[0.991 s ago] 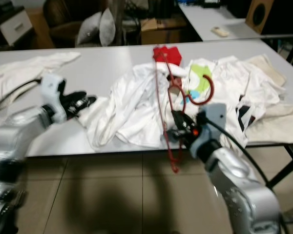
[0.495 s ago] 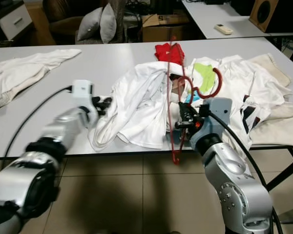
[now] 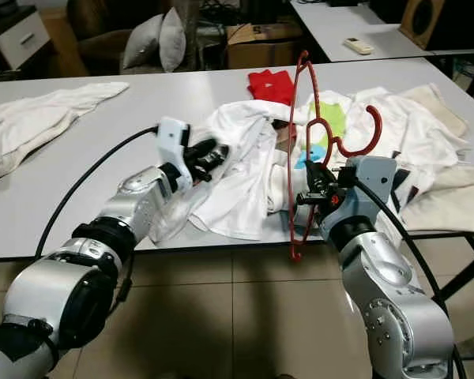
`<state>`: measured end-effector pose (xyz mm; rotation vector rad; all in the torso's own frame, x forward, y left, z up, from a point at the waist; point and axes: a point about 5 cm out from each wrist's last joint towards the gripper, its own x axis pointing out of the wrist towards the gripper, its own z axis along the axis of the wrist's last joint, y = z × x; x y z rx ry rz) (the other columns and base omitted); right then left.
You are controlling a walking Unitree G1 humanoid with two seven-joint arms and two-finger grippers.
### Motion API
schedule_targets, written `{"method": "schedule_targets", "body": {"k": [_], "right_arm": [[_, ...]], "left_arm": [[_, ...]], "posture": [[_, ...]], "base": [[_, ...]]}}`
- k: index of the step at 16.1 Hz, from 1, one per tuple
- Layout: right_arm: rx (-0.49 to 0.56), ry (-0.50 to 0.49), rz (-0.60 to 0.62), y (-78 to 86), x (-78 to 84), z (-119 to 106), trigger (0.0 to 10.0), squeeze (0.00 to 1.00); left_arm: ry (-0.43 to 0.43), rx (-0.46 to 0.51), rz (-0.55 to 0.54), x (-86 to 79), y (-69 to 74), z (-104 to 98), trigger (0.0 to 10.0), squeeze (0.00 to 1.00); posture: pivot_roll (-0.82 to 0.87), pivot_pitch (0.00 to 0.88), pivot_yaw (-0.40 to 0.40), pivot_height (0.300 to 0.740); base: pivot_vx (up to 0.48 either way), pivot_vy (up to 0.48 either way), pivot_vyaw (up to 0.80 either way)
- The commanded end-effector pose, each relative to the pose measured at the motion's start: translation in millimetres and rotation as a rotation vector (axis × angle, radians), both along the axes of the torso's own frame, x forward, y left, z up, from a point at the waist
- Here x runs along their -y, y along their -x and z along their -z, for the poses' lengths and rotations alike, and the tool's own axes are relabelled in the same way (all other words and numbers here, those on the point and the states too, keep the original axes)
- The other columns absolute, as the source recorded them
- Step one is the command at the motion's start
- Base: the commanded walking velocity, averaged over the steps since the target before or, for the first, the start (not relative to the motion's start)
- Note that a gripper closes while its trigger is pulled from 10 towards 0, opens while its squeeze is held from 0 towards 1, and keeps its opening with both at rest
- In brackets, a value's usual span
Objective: Hang hanger
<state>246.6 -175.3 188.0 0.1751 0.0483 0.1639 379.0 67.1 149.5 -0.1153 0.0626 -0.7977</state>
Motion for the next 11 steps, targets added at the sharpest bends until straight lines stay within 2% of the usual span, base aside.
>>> {"method": "schedule_targets", "body": {"k": [1,3,4,5,6,8,9,11], "right_arm": [[0.004,0.001,0.000,-1.3,1.2,-2,10.0,0.00],[0.008,-0.001,-0.007,-3.2,1.7,-3,10.0,0.00],[0.011,-0.002,-0.008,-4.2,3.0,-4,10.0,0.00],[0.012,-0.003,-0.007,-4.6,3.7,-4,10.0,0.00],[0.017,-0.006,-0.003,-6.0,5.4,-4,10.0,0.00],[0.021,-0.006,0.005,-7.9,8.6,-5,10.0,0.00],[0.026,-0.007,0.010,-9.6,9.4,-5,10.0,0.00],[0.035,-0.007,0.010,-10.9,9.7,-7,10.0,0.00]], "left_arm": [[-0.048,0.066,0.116,10.1,5.9,-2,10.0,0.00],[-0.087,0.146,0.329,28.3,23.0,2,10.0,0.00],[-0.144,0.181,0.450,37.4,35.3,10,10.0,0.00],[-0.179,0.193,0.482,39.7,39.1,14,10.0,0.00],[-0.257,0.225,0.505,40.9,43.5,21,10.0,0.00],[-0.450,0.278,0.487,34.4,42.6,30,10.0,0.00],[-0.595,0.320,0.506,27.4,42.7,36,10.0,0.00],[-0.717,0.324,0.474,18.9,37.6,39,10.0,0.00]], "posture": [[-0.10,0.000,0.089,0.740],[-0.09,0.000,0.082,0.740],[-0.08,0.000,0.074,0.740],[-0.08,0.000,0.072,0.740],[-0.07,0.000,0.068,0.740],[-0.07,0.000,0.068,0.740],[-0.06,0.000,0.071,0.740],[-0.07,0.000,0.083,0.740]], "base": [[0.000,0.000,0.00],[0.000,0.000,0.00],[0.000,0.000,0.00],[0.000,0.000,0.00],[0.000,0.000,0.00],[0.000,0.000,0.00],[0.000,0.000,0.00],[0.000,0.000,0.00]]}}
